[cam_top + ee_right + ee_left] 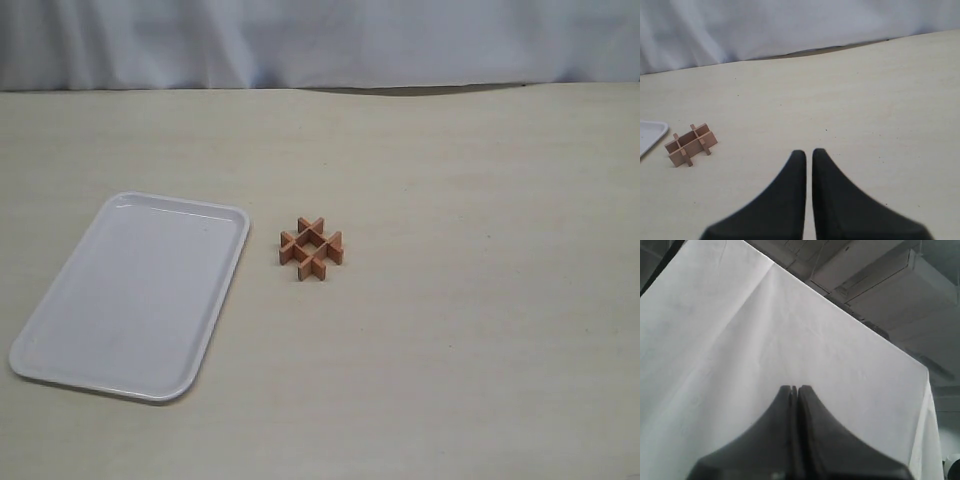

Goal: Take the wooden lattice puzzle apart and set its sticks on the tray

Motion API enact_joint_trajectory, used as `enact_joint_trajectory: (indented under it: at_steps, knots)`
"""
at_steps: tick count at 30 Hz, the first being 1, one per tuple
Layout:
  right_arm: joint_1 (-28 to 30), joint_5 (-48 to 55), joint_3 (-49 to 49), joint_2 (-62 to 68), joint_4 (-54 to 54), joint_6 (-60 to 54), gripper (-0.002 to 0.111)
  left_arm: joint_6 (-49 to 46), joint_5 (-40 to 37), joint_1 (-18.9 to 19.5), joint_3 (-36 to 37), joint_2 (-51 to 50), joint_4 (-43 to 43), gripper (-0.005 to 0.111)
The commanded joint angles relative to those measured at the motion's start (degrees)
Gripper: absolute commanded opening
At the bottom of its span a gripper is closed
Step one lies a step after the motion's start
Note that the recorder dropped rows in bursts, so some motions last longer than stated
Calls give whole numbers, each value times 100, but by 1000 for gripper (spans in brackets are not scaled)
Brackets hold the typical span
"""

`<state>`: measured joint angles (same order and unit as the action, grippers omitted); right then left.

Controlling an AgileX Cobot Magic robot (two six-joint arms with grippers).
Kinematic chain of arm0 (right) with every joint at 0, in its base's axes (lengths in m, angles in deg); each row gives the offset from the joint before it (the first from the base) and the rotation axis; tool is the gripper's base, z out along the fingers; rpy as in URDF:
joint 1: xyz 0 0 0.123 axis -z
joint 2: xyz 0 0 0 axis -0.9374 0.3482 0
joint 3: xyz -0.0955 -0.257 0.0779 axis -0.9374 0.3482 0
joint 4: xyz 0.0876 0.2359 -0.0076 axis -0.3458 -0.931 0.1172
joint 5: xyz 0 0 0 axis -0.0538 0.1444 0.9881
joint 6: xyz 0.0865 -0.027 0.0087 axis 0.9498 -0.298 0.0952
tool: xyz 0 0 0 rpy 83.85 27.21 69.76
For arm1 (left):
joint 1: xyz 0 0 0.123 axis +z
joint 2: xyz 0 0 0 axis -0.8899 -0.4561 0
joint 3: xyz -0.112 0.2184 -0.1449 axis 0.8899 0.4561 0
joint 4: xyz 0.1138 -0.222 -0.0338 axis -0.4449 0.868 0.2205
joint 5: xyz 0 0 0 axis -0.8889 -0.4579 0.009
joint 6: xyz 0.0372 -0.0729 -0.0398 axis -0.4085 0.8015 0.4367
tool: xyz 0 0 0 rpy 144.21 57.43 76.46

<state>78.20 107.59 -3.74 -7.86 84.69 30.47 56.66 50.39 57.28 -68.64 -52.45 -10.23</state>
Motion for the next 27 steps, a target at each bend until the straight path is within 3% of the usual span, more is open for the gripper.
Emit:
enact_joint_trajectory:
  at_steps: [1, 5, 8, 9, 11, 16, 20, 27]
  knots:
    - [10, -22, 9, -22, -1, 19, 4, -637, 272, -46, -922, -1904, 136, 0]
    - [10, -22, 9, -22, -1, 19, 4, -1813, -178, -46, -1691, -3466, 74, 0]
    - [10, -22, 9, -22, -1, 19, 4, -1811, -2211, -46, -2463, -4231, -635, 0]
    - [10, -22, 9, -22, -1, 19, 4, -1576, -3213, -70, -2746, -4564, -650, 0]
    - [10, -22, 9, -22, -1, 19, 4, -1516, -4345, -186, -3234, -5129, -591, 0]
    - [10, -22, 9, -22, -1, 19, 4, -2618, -7247, -1017, -4403, -6550, -428, 0]
    - [10, -22, 9, -22, -1, 19, 4, -3228, -8090, -1826, -4954, -7431, 59, 0]
    - [10, -22, 9, -22, -1, 19, 4, -3284, -8384, -3300, -5855, -8985, 474, 0]
